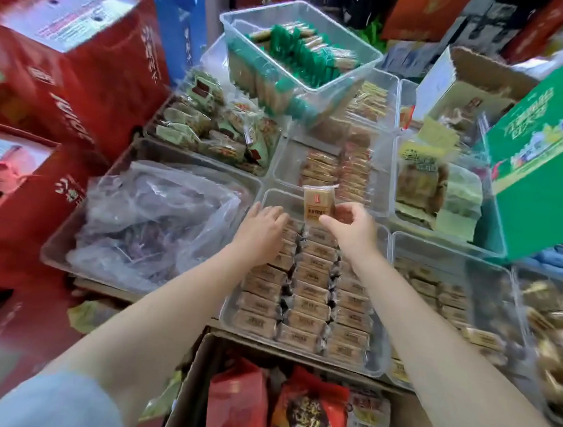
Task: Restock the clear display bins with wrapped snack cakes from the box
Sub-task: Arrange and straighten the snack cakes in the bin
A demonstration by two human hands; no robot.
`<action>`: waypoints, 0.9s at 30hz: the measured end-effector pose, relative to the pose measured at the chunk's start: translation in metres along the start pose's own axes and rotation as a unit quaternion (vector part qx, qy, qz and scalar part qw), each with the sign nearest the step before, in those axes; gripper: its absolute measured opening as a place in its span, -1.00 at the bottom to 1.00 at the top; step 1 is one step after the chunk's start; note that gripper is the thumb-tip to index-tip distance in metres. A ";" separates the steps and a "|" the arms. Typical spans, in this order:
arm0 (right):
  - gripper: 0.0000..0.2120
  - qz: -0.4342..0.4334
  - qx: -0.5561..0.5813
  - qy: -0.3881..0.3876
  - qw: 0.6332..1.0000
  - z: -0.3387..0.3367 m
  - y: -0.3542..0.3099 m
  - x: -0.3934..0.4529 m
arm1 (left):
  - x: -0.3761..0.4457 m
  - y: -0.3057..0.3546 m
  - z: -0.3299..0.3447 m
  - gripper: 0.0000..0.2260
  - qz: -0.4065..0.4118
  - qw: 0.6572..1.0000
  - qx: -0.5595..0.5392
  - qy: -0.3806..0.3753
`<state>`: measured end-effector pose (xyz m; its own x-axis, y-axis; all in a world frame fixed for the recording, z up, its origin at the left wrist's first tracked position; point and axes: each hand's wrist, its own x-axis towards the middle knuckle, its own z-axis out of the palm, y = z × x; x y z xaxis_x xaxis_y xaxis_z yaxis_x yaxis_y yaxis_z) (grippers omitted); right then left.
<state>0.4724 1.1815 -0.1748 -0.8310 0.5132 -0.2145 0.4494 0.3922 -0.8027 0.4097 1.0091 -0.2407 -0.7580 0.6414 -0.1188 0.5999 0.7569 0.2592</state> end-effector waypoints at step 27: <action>-0.46 -0.253 -0.616 -0.166 0.727 0.072 0.009 0.031 | -0.037 -0.004 0.030 -0.50 0.013 0.998 0.054 0.011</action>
<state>0.4267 1.1464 -0.2284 -0.9334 -0.0669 -0.3525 -0.1589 0.9579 0.2390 0.4430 0.9863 -0.2659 -0.7465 0.6589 -0.0929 0.6427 0.7501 0.1560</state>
